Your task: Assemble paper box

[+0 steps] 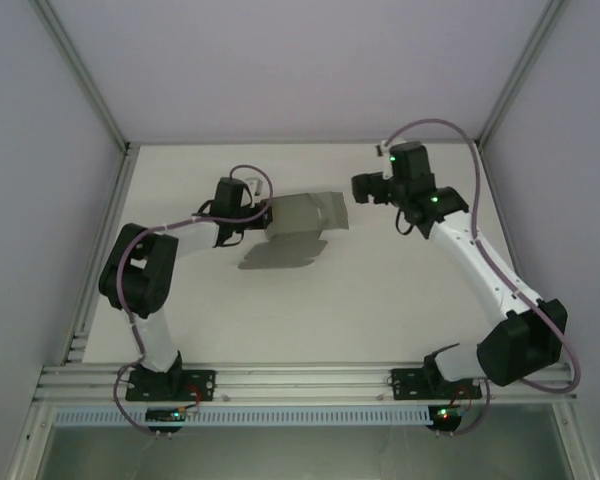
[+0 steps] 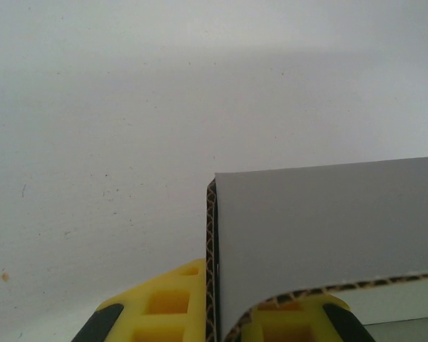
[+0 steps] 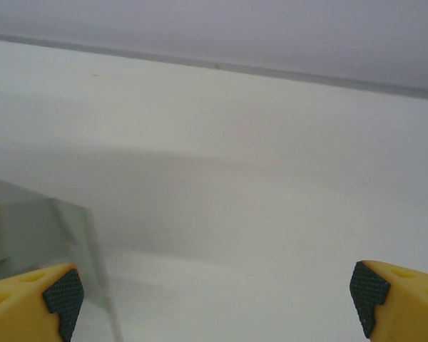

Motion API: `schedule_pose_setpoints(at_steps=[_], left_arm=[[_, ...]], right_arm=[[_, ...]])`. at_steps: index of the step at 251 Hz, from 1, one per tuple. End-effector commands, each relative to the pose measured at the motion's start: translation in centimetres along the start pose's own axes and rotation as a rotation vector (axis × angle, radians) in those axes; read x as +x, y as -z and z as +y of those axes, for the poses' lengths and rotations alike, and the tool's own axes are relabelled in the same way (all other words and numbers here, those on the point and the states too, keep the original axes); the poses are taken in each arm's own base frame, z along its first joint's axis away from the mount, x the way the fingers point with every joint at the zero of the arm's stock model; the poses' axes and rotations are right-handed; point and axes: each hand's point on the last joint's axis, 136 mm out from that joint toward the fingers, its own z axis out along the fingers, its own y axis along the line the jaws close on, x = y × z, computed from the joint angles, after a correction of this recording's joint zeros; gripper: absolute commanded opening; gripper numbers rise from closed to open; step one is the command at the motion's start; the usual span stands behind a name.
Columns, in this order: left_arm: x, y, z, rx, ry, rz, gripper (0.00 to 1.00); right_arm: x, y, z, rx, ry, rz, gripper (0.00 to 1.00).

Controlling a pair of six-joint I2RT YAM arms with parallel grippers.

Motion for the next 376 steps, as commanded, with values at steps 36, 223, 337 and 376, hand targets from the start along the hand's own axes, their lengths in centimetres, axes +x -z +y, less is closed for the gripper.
schedule_pose_setpoints(at_steps=[36,223,337,376], left_arm=[[-1.9,1.5,-1.5,0.051,-0.04,-0.058,0.0],[-2.1,1.1,-1.0,0.012,-0.026,-0.057,0.0],[-2.3,0.9,-0.8,-0.03,-0.026,-0.058,0.0],[-2.3,0.8,-1.6,-0.028,-0.049,-0.054,0.0]], right_arm=[[6.1,-4.9,0.8,-0.205,-0.117,0.244,0.92],[7.9,-6.0,17.1,-0.887,0.088,0.364,0.73],[8.9,-10.5,17.5,-0.536,0.061,0.362,0.53],[10.5,-13.3,14.9,-0.171,0.12,0.377,0.47]])
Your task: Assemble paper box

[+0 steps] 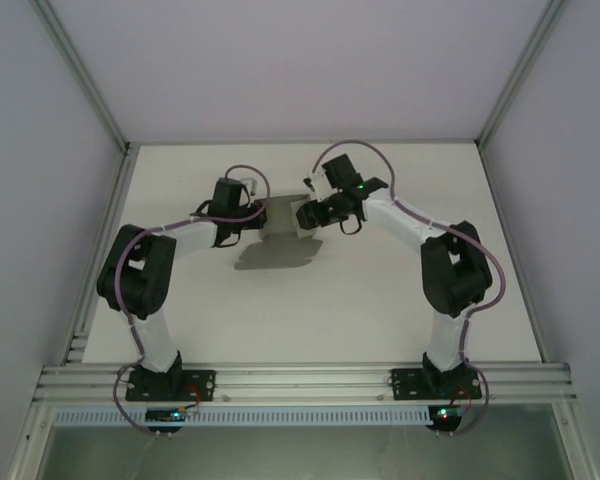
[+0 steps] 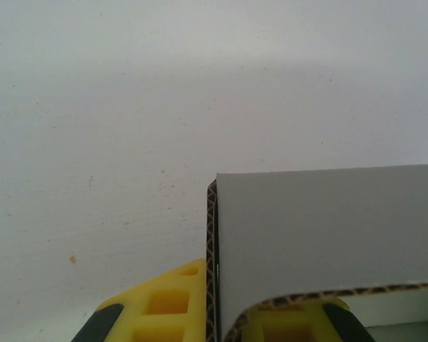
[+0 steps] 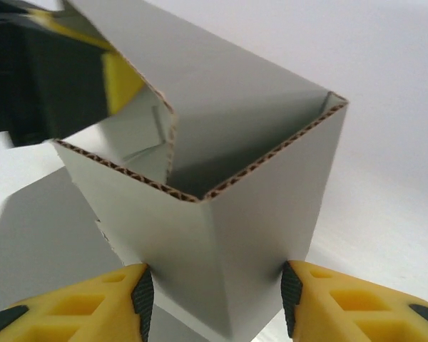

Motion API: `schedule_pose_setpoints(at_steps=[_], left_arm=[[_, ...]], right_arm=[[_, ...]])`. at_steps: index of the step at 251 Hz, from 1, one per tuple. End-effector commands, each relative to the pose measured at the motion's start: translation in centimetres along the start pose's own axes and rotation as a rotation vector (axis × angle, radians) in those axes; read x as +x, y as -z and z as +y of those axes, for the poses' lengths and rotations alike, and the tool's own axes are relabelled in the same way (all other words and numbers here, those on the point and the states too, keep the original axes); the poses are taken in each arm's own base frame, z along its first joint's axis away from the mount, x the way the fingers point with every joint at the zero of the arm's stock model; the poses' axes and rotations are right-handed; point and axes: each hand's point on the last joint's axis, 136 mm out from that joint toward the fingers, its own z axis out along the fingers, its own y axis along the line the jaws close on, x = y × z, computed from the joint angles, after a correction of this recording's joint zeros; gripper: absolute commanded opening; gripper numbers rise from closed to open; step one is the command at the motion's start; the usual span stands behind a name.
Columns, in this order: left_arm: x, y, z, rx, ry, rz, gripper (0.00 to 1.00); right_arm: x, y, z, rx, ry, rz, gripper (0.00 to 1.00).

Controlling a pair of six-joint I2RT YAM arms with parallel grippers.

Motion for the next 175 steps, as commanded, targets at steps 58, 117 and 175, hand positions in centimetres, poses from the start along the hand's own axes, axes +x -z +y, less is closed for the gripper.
schedule_pose_setpoints(at_steps=[58,117,175], left_arm=[[-1.3,0.4,-4.0,0.072,-0.079,-0.02,0.0],[-0.3,-0.5,-4.4,0.064,-0.096,0.02,0.0],[0.8,-1.2,-3.9,0.05,-0.115,0.053,0.0]], right_arm=[[0.5,-3.8,-5.2,0.333,-0.094,-0.028,0.34],[1.3,-5.9,-5.8,0.208,-0.05,-0.059,0.4],[1.5,-6.3,-4.8,-0.078,-0.054,-0.1,0.53]])
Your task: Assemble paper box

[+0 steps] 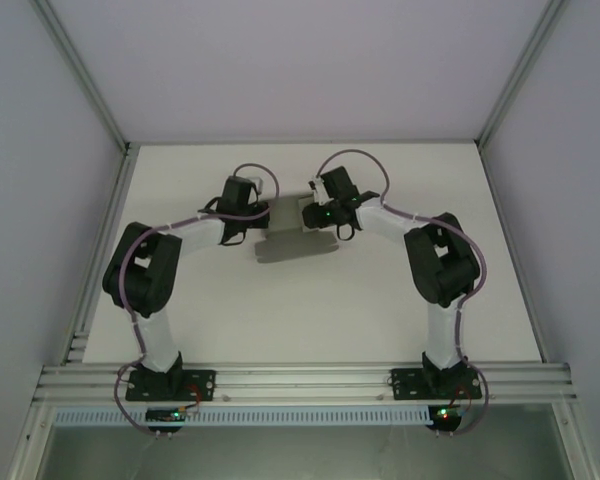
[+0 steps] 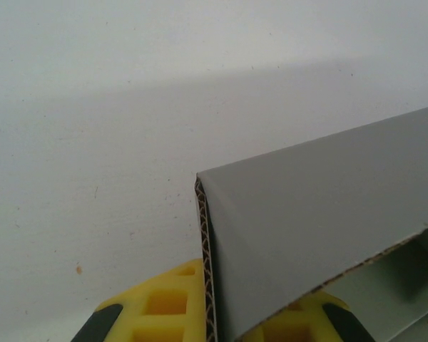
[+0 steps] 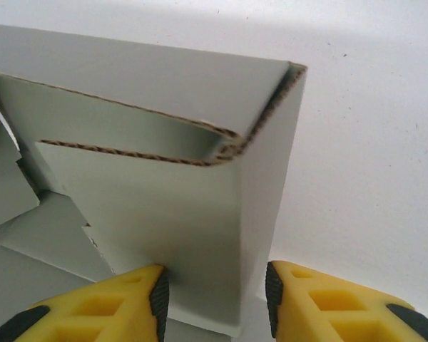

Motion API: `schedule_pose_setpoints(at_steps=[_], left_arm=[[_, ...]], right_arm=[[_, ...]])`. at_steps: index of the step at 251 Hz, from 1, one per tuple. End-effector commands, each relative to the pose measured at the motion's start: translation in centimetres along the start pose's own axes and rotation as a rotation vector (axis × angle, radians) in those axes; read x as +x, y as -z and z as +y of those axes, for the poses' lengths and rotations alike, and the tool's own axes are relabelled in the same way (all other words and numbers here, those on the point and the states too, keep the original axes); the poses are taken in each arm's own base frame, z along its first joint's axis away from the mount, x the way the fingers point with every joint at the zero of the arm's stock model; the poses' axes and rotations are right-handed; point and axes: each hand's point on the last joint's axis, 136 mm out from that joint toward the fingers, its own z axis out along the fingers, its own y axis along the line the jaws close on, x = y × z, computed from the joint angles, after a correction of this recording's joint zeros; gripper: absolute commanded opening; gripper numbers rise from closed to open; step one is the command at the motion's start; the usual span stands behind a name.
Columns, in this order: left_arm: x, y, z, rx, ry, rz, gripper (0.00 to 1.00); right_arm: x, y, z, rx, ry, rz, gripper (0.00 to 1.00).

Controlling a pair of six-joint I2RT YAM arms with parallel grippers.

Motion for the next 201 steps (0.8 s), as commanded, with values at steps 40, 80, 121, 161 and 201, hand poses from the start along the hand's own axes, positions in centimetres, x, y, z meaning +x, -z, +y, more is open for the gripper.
schedule_pose_setpoints(at_steps=[40,80,121,161,201], left_arm=[[1.0,-0.5,-4.0,0.142,-0.064,0.052,0.0],[1.1,-0.7,-4.1,0.14,-0.064,0.064,0.0],[1.2,-0.7,-4.0,0.136,-0.056,0.061,0.0],[1.4,-0.9,-4.5,0.143,-0.066,0.067,0.0],[1.8,-1.3,-4.7,0.147,-0.068,0.082,0.0]], right_arm=[[2.1,-2.1,0.8,-0.229,0.04,0.025,0.63],[1.5,-1.1,3.6,-0.395,0.091,-0.035,0.55],[-0.1,0.0,4.0,-0.424,0.068,-0.105,0.51],[-0.3,-2.2,1.0,-0.113,0.055,-0.049,0.56],[0.3,-4.3,0.6,0.028,0.065,-0.009,0.42]])
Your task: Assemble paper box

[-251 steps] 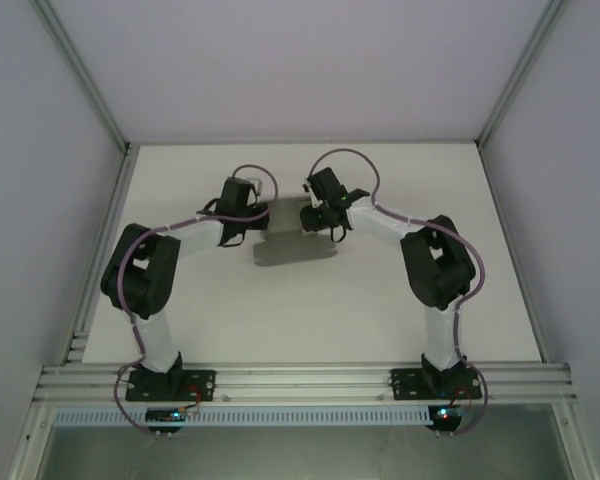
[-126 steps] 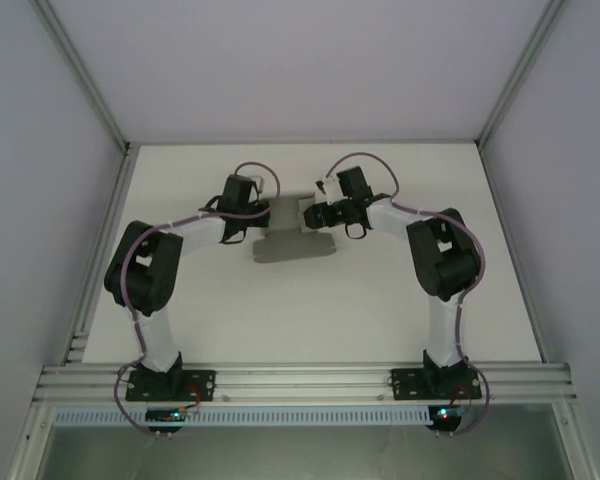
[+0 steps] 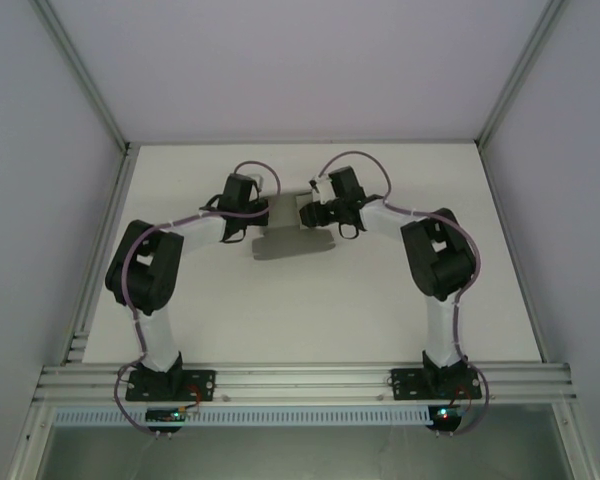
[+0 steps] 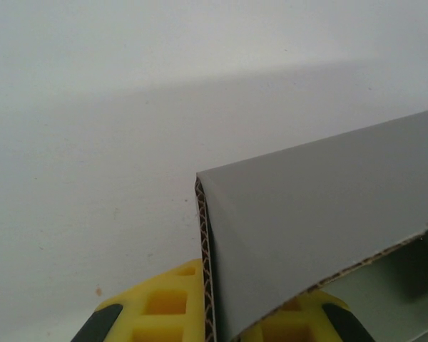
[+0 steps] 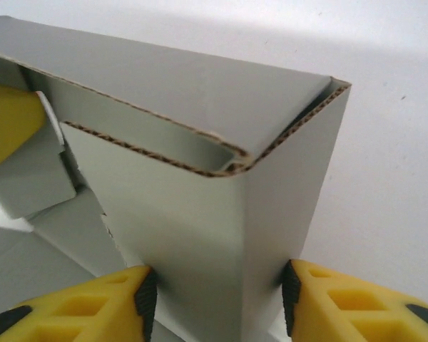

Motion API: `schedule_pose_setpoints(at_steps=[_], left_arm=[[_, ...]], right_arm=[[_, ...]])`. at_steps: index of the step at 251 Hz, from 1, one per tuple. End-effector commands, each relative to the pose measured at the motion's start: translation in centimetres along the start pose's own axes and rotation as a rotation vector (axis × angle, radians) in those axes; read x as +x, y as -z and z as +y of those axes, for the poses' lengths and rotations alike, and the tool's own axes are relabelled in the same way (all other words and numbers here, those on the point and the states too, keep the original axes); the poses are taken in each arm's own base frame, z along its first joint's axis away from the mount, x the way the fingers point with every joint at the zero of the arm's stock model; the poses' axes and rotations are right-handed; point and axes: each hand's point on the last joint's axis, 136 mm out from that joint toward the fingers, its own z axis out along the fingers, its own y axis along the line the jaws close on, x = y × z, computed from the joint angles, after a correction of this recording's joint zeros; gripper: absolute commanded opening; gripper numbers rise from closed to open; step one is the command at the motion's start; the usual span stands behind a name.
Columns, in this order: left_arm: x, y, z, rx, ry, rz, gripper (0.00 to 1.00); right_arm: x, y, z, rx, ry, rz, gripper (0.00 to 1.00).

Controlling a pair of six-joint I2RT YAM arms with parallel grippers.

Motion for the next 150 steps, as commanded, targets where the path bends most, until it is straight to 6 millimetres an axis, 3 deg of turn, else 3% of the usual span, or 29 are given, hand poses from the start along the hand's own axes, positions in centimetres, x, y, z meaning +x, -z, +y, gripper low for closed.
schedule_pose_setpoints(at_steps=[1,30,56,87,118,150], left_arm=[[2.4,-0.5,-5.3,0.19,-0.048,0.096,0.0],[2.8,-0.7,-5.7,0.201,-0.054,0.105,0.0],[2.9,-0.7,-5.7,0.196,-0.059,0.109,0.0],[2.9,-0.5,-5.5,0.182,-0.056,0.11,0.0],[2.7,-0.3,-5.0,0.15,-0.05,0.099,0.0],[2.5,-0.2,-4.4,0.108,-0.041,0.099,0.0]], right_arm=[[1.6,-2.5,-0.3,0.132,0.013,0.057,0.41],[1.9,-3.7,-0.9,0.148,-0.038,0.077,0.25],[2.5,-4.1,-2.6,0.246,-0.063,0.103,0.18],[2.7,-3.0,-4.7,0.366,-0.1,0.102,0.16],[3.5,-1.5,-7.2,0.513,-0.156,0.121,0.0],[3.8,0.2,-9.8,0.725,-0.149,0.126,0.0]])
